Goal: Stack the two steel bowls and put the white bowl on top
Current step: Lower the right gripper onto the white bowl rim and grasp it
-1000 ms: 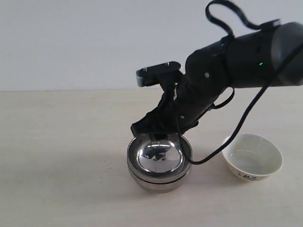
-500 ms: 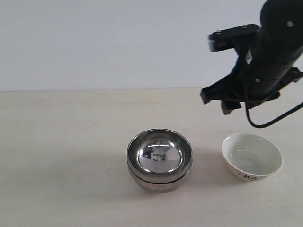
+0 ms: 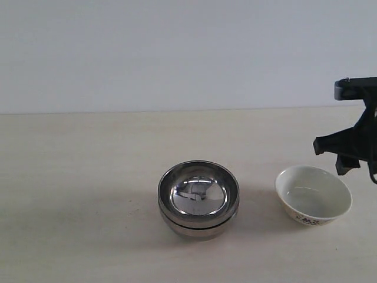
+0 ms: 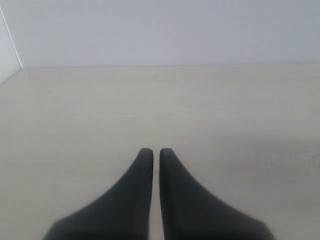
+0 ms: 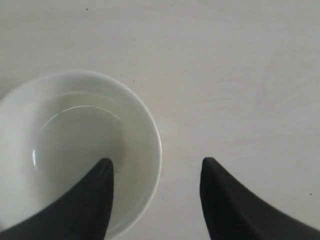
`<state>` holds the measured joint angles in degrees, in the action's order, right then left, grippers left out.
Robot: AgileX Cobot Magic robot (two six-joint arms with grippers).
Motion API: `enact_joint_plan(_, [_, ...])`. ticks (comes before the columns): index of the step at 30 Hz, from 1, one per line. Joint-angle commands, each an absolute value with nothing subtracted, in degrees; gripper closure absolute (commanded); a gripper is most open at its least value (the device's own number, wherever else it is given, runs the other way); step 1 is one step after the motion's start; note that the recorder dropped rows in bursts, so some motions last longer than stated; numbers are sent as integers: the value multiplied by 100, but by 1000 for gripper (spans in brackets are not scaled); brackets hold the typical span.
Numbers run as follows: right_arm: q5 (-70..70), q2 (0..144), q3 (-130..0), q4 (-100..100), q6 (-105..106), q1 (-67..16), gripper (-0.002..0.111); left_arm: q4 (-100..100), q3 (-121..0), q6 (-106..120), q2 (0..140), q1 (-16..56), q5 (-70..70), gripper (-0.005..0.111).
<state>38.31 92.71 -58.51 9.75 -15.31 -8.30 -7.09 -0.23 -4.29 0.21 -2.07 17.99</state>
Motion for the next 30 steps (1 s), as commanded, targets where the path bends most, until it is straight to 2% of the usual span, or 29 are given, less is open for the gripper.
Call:
enact_joint_plan(1, [3729, 9776, -5757, 923, -1414, -787, 61, -645, 0, -410, 0, -223, 1788, 103])
enact_joint_plan(4, [3612, 10085, -5757, 935, -1414, -787, 62, -645, 0, -410, 0, -223, 1788, 103])
enact_joint_plan(10, [3194, 10441, -5711, 869, -1449, -787, 75, -657, 0, -410, 0, -223, 1788, 103])
enact_joint_plan(25, [2759, 10953, -5711, 771, -1449, -787, 75, -669, 0, -410, 0, -223, 1788, 103])
enact_joint_plan(27, [2759, 10953, -5711, 771, -1449, -787, 89, -669, 0, -410, 0, -223, 1788, 103])
enact_joint_plan(28, [2759, 10953, -5711, 771, -1449, -787, 105, -669, 0, -410, 0, -223, 1788, 103])
enact_joint_plan(30, [2745, 10953, -5711, 771, -1426, -787, 108, -669, 0, -410, 0, -223, 1788, 103])
